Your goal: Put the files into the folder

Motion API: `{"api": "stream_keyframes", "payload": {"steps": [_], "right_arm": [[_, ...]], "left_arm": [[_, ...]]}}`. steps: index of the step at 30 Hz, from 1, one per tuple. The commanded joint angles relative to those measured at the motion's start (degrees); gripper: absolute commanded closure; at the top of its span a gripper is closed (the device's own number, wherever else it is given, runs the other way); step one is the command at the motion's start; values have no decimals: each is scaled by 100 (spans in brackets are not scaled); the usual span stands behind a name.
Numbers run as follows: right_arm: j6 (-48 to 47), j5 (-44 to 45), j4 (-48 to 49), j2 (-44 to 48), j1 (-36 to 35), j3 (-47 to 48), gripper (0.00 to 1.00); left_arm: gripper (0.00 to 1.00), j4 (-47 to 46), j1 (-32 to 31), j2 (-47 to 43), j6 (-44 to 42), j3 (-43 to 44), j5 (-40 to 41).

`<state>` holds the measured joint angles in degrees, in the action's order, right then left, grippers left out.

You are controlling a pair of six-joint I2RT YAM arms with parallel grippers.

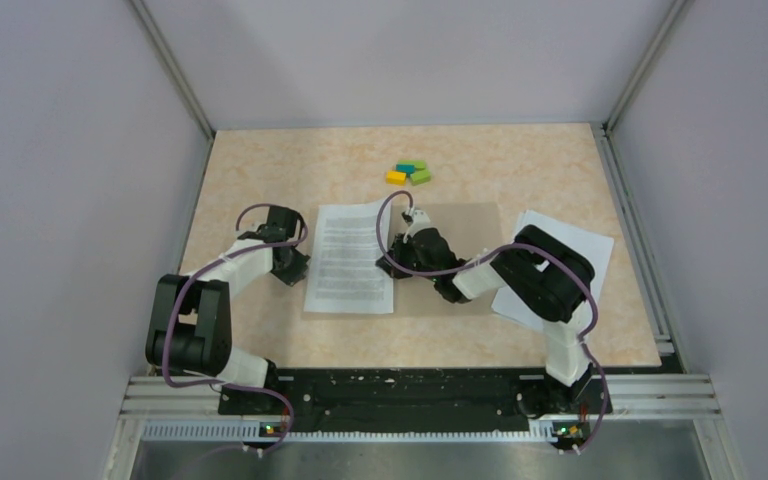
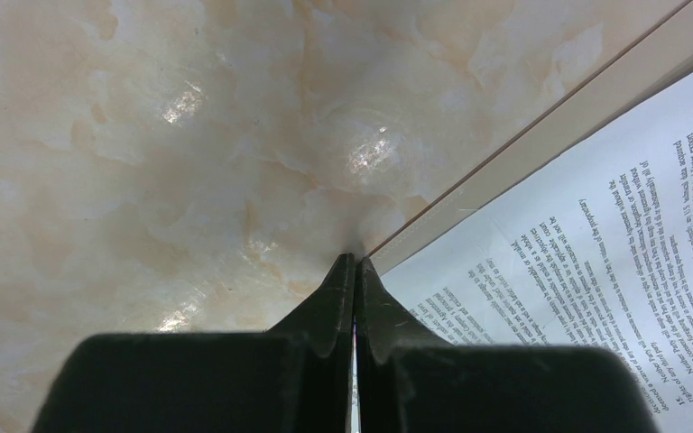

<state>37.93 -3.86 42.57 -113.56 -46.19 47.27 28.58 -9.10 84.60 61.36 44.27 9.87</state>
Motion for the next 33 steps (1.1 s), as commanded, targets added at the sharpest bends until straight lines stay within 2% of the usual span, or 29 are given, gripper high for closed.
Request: {"api": "stream_keyframes", "payload": {"steps": [1, 14, 33], "right_arm": [[-377, 24, -199, 278, 96, 12, 100], [-629, -467, -277, 196, 103, 247, 100], [-363, -318, -301, -85, -197, 454, 100]], "left_arm": [[100, 304, -39, 125, -71, 29, -105], [100, 292, -39, 153, -81, 66, -126], [100, 271, -39, 138, -72, 38, -152]]}}
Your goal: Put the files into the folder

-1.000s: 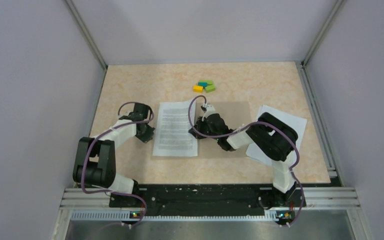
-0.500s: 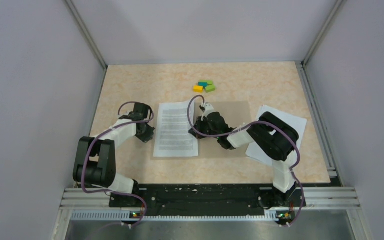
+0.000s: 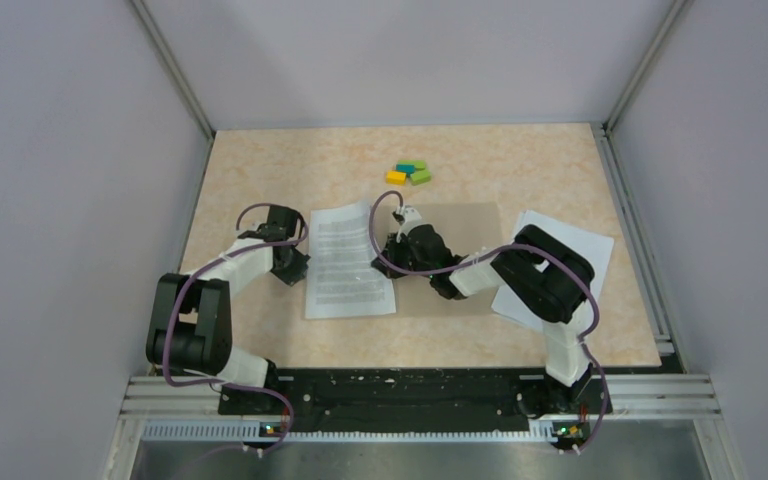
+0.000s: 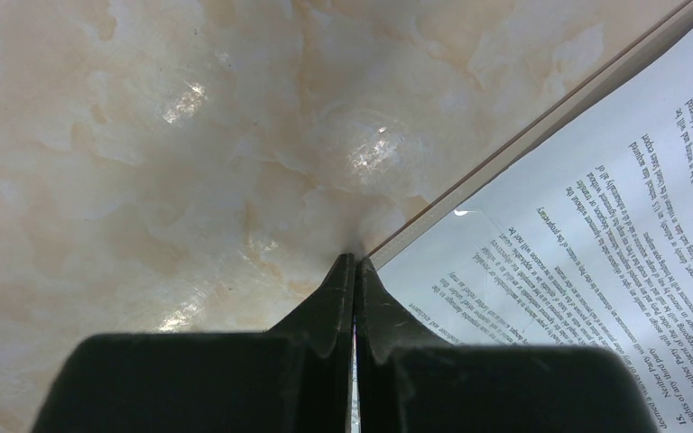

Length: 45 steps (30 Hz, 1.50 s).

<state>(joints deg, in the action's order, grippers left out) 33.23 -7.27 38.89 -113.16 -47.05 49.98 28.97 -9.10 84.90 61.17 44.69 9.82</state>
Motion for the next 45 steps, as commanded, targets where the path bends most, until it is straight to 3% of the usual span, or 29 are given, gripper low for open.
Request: {"api": "stream_keyframes", "payload": {"steps": [1, 6, 8, 10, 14, 16, 20, 27, 36, 38, 41, 45], "right_arm": [[116, 50, 61, -130, -112, 165, 100], [137, 240, -137, -34, -114, 107, 100], [56, 314, -553, 153, -112, 248, 71], [-45, 327, -960, 313, -110, 434, 56], [-211, 684, -2092, 834, -10, 783, 38], [-150, 1051, -2720, 1107, 139, 862, 34], [-43, 1609, -3646, 1662, 439, 700, 33], [-86, 1971, -4347, 1502, 442, 729, 35], [-177, 2110, -4605, 1074, 170, 987, 42], [-177, 2129, -4645, 983, 77, 1029, 46], [-171, 2152, -4717, 921, 12, 986, 65], [-164, 2109, -4730, 1058, -25, 727, 74]], "left_arm": [[100, 241, -40, 99, -52, 7, -143], [100, 279, -39, 58, -135, 78, -139], [97, 406, -39, -89, -339, 234, -80], [89, 465, -39, -278, -596, 440, -26], [74, 515, -43, -643, -1092, 858, -130], [69, 440, -90, -720, -1309, 1068, -401], [59, 52, -488, -547, -1544, 1359, -1060], [60, -676, -1014, 142, -1223, 1368, -1927], [60, -882, -1135, 134, -1242, 1148, -2099], [60, -932, -1165, 140, -1255, 1095, -2145], [60, -1010, -1192, 141, -1255, 1003, -2235], [60, -1121, -1221, 94, -1256, 829, -2338]]}}
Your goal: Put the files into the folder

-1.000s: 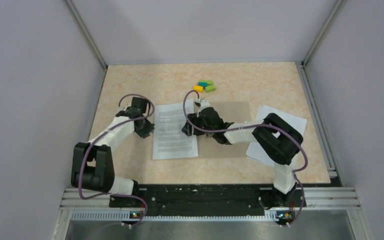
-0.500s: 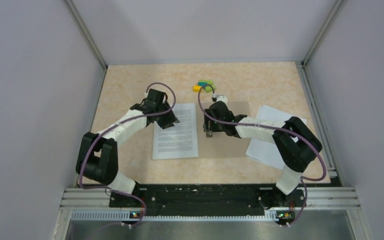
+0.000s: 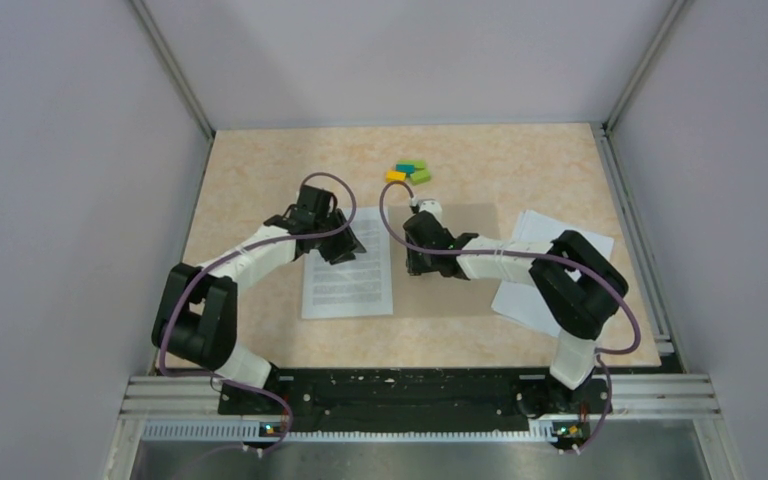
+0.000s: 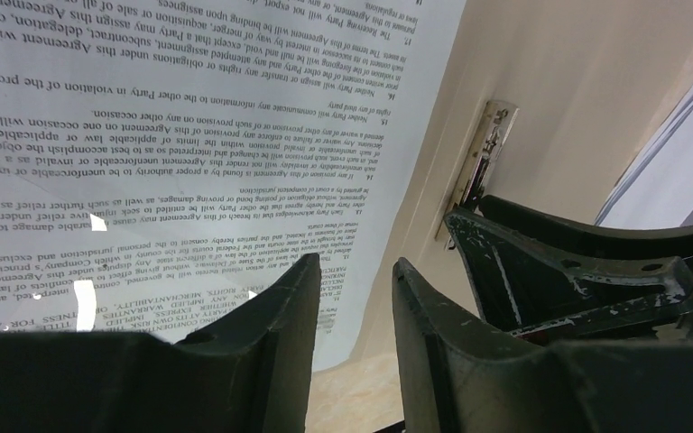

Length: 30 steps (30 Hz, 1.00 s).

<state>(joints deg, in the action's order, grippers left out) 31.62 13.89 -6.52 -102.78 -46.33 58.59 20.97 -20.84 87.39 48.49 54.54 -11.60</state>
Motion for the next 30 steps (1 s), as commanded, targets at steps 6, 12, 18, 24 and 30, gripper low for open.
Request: {"api": "stream_keyframes", "payload": {"steps": [6, 12, 18, 24, 30], "right_arm": [[-17, -101, -226, 469, -134, -558, 77], [-116, -251, -295, 898, -251, -937, 78], [-113, -264, -529, 1105, -272, -846, 73], [-71, -45, -1282, 1253, -272, -196, 63], [131, 13, -1768, 1397, -350, -36, 64]], "left_arm": [[60, -468, -81, -251, 9, -528, -395], [60, -610, -266, -423, 32, -998, -569], [62, -761, -359, -788, 240, -1695, -336], [67, -552, -368, -852, 864, -2164, 444], [66, -319, -492, -1011, 1213, -2392, 1100]]}}
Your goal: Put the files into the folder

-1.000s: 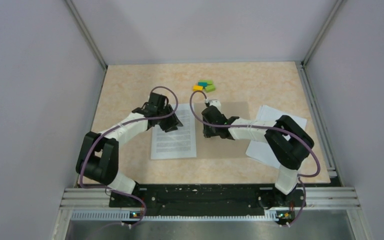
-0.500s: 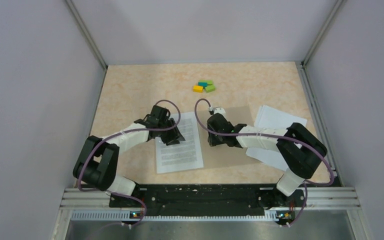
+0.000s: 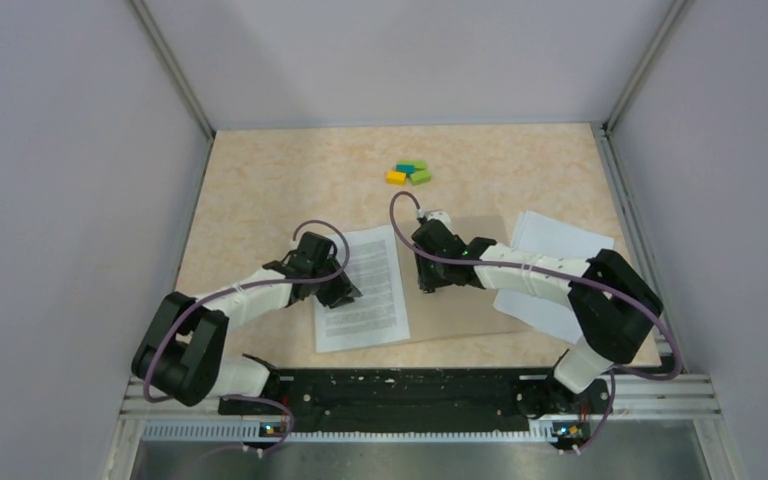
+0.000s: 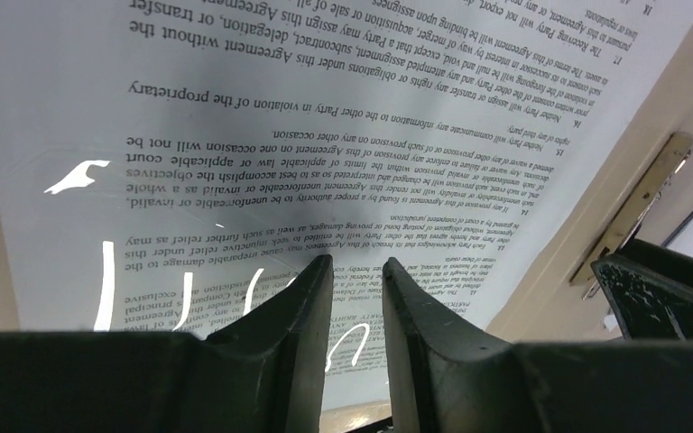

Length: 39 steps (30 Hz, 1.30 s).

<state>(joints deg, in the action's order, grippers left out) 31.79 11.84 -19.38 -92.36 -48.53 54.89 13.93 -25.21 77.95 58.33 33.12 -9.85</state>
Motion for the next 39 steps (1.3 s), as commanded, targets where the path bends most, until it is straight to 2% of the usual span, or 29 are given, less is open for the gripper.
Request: {"api": "stream_keyframes", "payload": {"steps": [1, 8, 14, 17, 18, 21, 23, 31, 36, 39], "right_arm": [[148, 261, -527, 352, -168, 344, 64], [284, 360, -750, 158, -245, 433, 62], [312, 394, -782, 108, -248, 471, 41], [323, 413, -795, 126, -249, 507, 41], [322, 373, -795, 137, -247, 518, 43], [416, 314, -846, 150, -325, 561, 67], [483, 344, -907, 98, -450, 605, 72], [665, 319, -840, -166, -678, 604, 74], [744, 329, -816, -366, -773, 622, 84], [782, 396, -820, -376, -774, 567, 85]], "left_arm": [[66, 435, -64, -101, 265, -268, 1156], [66, 498, -78, -178, 224, -288, 1427], [66, 455, -87, -124, 229, -303, 1389], [66, 452, -86, -178, 266, -323, 1421], [66, 445, -83, -196, 282, -332, 1430], [66, 446, -86, -247, 302, -334, 1450], [66, 444, -89, -263, 310, -342, 1466], [67, 452, -89, -259, 337, -337, 1483], [67, 453, -89, -217, 352, -333, 1486], [68, 446, -89, -187, 359, -335, 1477]]}}
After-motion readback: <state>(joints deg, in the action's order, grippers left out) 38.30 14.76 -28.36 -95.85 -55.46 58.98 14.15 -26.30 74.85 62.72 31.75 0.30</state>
